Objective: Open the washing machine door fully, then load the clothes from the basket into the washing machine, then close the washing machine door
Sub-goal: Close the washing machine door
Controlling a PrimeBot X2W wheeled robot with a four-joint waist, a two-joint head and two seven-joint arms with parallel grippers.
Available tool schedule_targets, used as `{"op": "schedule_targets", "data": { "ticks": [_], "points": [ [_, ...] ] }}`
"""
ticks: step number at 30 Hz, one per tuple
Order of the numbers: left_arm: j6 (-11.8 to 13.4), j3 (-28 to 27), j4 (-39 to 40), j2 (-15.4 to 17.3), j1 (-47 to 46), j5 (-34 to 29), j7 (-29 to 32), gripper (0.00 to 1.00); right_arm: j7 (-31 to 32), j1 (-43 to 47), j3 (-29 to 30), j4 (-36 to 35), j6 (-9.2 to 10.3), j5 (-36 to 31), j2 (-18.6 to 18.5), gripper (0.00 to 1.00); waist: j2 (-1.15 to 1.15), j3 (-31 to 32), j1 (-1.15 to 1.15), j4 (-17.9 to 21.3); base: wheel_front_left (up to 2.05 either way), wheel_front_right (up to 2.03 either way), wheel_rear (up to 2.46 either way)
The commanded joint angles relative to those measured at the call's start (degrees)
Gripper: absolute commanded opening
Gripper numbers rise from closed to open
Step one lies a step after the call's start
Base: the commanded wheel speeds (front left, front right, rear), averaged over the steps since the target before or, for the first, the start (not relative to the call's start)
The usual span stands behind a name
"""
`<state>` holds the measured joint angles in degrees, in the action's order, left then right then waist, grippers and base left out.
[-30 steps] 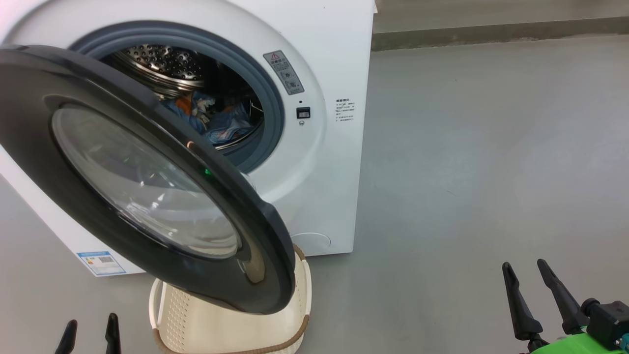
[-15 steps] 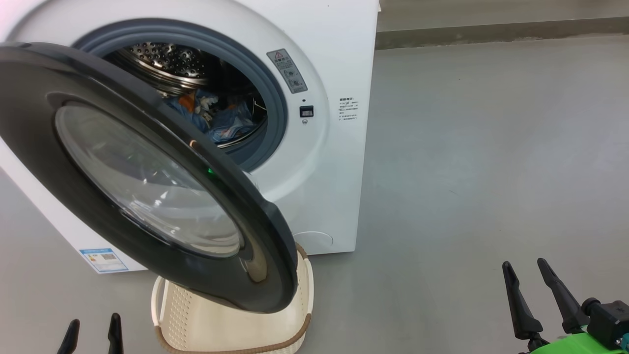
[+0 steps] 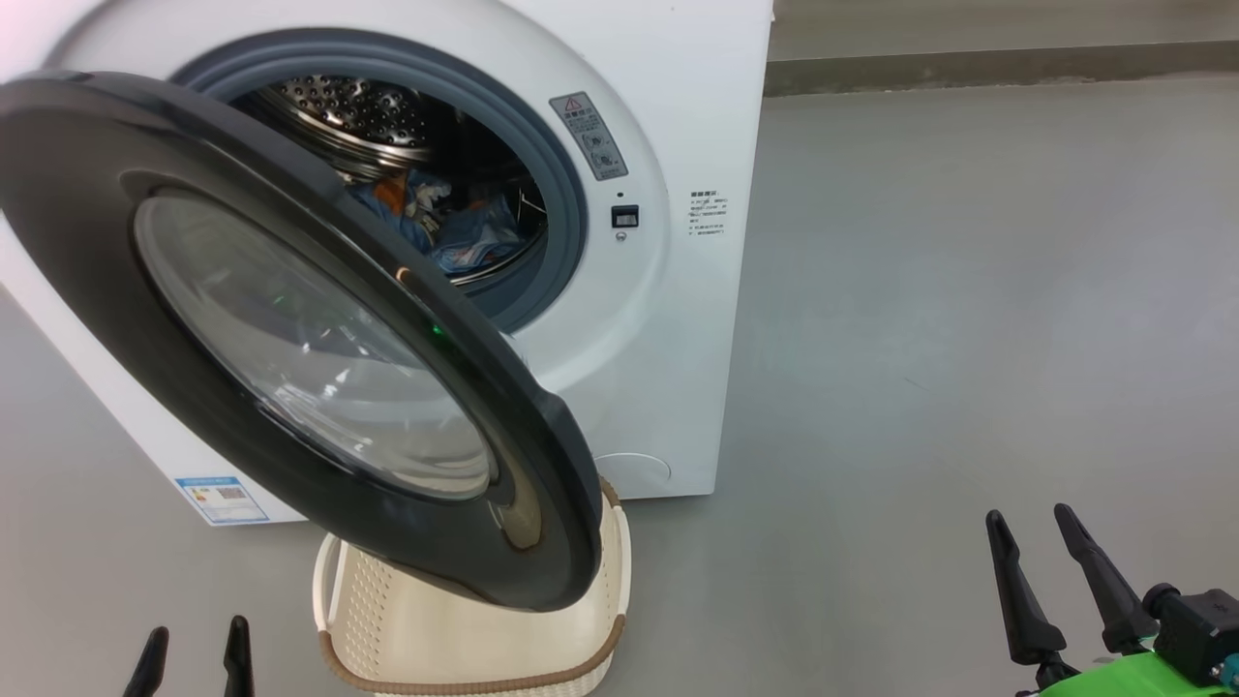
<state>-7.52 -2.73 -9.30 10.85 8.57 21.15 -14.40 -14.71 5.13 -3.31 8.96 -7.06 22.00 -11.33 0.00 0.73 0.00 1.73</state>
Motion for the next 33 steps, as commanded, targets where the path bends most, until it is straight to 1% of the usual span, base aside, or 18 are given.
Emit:
{"op": "schedule_targets", "data": {
  "ticks": [1, 2, 7, 12, 15, 22, 27, 28, 30, 33],
  "points": [
    [0.03, -1.84, 1.74, 0.40, -1.92, -0.68, -0.60, 1.00, -0.29, -2.81, -1.15, -1.76, -0.43, 0.77, -0.99, 0.14, 0.00, -0.02, 0.00, -0.22, 0.00, 0.00, 0.00],
    [0.03, -1.82, 1.76, 0.32, -1.94, -0.69, -0.60, 1.00, -0.29, -3.09, -1.39, -2.11, -0.43, 1.02, -0.89, 0.00, 0.00, -0.03, 0.00, -0.42, 0.00, 0.00, 0.00],
    [0.03, -1.33, 2.05, -0.37, -2.26, -0.87, -0.60, 1.00, -0.29, -5.35, -3.07, -4.83, -0.43, 0.98, -0.42, 0.00, 0.00, -0.12, 0.00, -2.25, 0.00, 0.00, 0.00],
    [0.03, -1.04, 2.53, -0.99, -2.43, -1.24, -0.60, 1.00, -0.29, -8.29, -6.80, -8.22, -0.43, 0.93, -0.10, 0.00, 0.00, -0.09, 0.00, -5.00, 0.00, 0.00, 0.00],
    [0.03, -1.08, 2.71, -1.13, -2.38, -1.41, -0.60, 1.00, -0.29, -10.15, -9.52, -10.67, -0.43, 1.29, 0.46, 0.00, 0.00, -0.08, 0.00, -6.77, 0.00, 0.00, 0.00],
    [0.03, -0.90, 2.75, -1.46, -1.99, -1.48, -0.60, 1.00, -0.29, -13.71, -19.18, -14.76, -0.43, 1.69, 1.35, 0.00, 0.00, -0.06, 0.00, -10.10, 0.00, 0.00, 0.00],
    [0.03, -0.86, 2.58, -1.69, -1.83, -1.35, -0.60, 1.00, -0.29, -14.35, -26.34, -14.75, -0.43, 2.73, 1.73, 0.00, 0.00, -0.19, 0.00, -11.60, 0.00, 0.00, 0.00],
    [0.03, -0.86, 2.58, -1.69, -1.83, -1.35, -0.60, 1.00, -0.29, -14.35, -26.34, -14.75, -0.43, 2.73, 1.73, 0.00, 0.00, -0.19, 0.00, -11.60, 0.00, 0.00, 0.00],
    [0.03, -0.77, 2.51, -1.74, -1.86, -1.33, -0.60, 1.00, -0.29, -14.12, -28.73, -13.51, -0.43, 3.26, 1.68, 0.00, 0.00, -0.30, 0.00, -12.08, 0.00, 0.00, 0.00],
    [0.03, -0.68, 2.45, -1.71, -1.93, -1.28, -0.60, 1.00, -0.29, -13.49, -30.79, -11.04, -0.43, 4.17, 1.72, 0.00, 0.00, -0.45, 0.00, -12.58, 0.00, 0.00, 0.00]
  ]
}}
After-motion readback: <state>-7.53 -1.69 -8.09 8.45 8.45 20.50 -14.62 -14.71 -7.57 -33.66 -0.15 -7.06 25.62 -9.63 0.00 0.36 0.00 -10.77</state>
